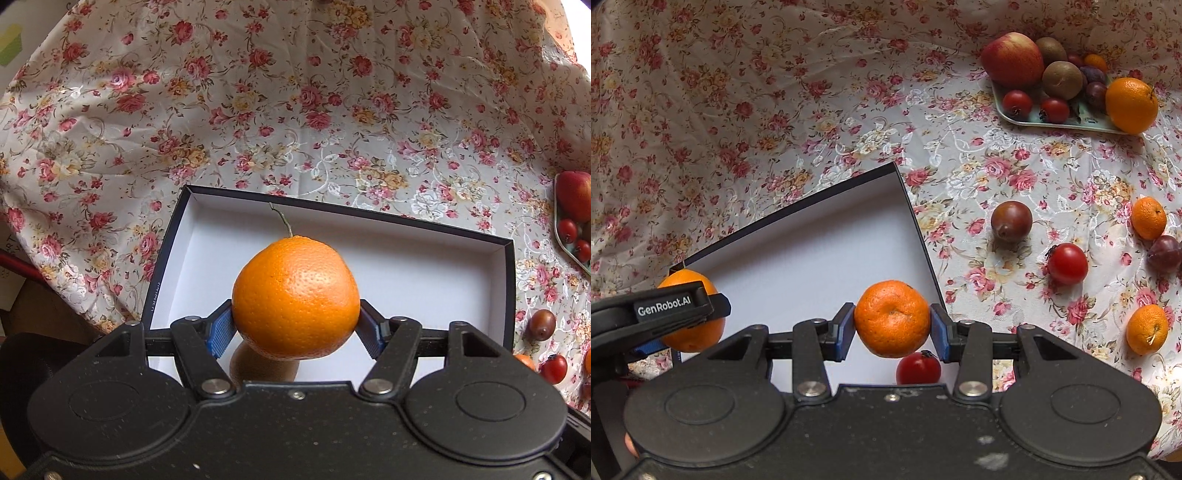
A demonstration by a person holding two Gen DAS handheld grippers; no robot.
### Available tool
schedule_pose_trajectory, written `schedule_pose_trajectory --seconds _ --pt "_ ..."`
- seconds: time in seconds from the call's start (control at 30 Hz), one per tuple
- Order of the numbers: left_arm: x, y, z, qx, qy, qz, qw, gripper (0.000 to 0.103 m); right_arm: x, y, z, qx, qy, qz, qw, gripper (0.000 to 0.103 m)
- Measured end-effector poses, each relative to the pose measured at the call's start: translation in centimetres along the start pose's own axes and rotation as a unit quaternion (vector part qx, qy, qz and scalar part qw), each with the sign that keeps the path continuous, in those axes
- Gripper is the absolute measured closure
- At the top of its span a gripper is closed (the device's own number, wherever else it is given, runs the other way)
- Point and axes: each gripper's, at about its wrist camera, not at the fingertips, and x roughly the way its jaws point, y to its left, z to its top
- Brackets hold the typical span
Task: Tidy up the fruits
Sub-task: 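Place the large orange in the white box with the left tool while the right tool releases the mandarin there, then move the right tool toward another mandarin while the left tool approaches a red tomato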
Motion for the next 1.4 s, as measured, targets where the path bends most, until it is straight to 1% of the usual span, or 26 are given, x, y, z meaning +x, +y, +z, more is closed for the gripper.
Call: schedule_pose_trajectory --seconds 0.2,0.3,0.33,0.37,0.4,0.47,0.53,0.7,0.8,0.97,1.1,1.4 --pt "0.3 0.8 -0.1 0.001 0.005 0.007 1.0000 0.034 0.1 0.9 -0.2 -0.016 0.006 0.006 1.000 0.058" --pt "0.2 1.1 -0.1 -0.007 0.007 0.001 1.0000 0.034 0.0 1.2 -0.1 -0.026 0.013 0.010 1.000 0.057" --pt "-0.1 1.2 -0.1 -0.009 -0.001 0.000 1.0000 0.040 -0.1 1.4 0.0 -0.033 0.016 0.009 0.999 0.056" --pt "-0.5 1.2 0.0 -0.006 -0.014 0.006 0.9999 0.042 -0.2 1.5 0.0 -0.039 0.017 0.008 0.999 0.056" --pt "-0.9 1.1 0.0 -0.003 -0.026 0.015 0.9995 0.042 -0.4 1.6 0.1 -0.045 0.015 0.011 0.999 0.056" --pt "-1.3 1.1 0.1 -0.006 -0.036 0.021 0.9991 0.042 -0.9 1.6 0.1 -0.050 0.006 0.017 0.999 0.056" --pt "-1.1 1.2 0.1 -0.008 -0.028 0.016 0.9995 0.042 -1.3 1.6 0.1 -0.049 -0.002 0.024 0.999 0.056" --pt "-0.3 0.6 -0.1 0.003 -0.010 0.020 0.9997 0.042 -1.4 1.5 0.1 -0.051 0.000 0.026 0.998 0.056" --pt "-0.2 0.5 -0.2 0.002 -0.002 0.015 0.9999 0.042 -1.1 1.4 0.1 -0.052 0.010 0.019 0.998 0.056" --pt "-0.1 0.4 -0.2 0.004 0.005 0.017 0.9998 0.042 -0.6 0.8 0.2 -0.042 0.032 0.011 0.999 0.056" --pt "-0.2 0.1 -0.2 0.009 0.005 0.017 0.9998 0.042 -0.6 0.4 0.2 -0.038 0.036 0.004 0.999 0.056" --pt "-0.8 -2.3 -0.5 0.034 -0.002 0.017 0.9993 0.042 -1.4 -1.1 0.4 -0.033 0.035 -0.008 0.999 0.056"
